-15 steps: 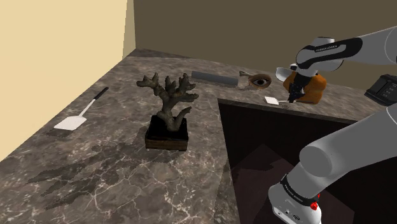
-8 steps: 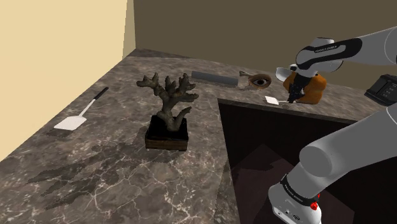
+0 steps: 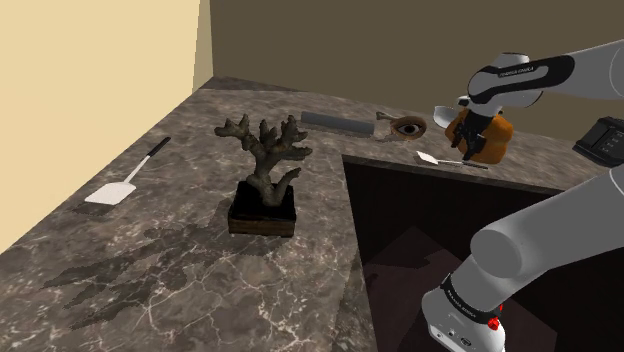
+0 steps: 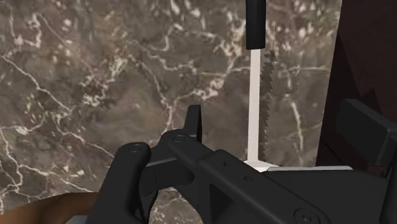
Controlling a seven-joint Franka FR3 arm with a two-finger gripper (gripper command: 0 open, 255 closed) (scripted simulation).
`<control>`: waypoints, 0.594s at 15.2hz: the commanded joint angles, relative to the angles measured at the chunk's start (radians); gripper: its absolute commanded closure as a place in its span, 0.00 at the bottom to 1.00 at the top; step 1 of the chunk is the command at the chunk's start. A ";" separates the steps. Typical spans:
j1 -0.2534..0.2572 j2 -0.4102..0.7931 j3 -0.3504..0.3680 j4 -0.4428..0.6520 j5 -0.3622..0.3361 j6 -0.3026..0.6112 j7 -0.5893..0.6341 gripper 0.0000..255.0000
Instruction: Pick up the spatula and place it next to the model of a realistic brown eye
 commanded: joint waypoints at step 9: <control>0.003 -0.026 0.019 0.061 0.001 -0.088 0.004 0.00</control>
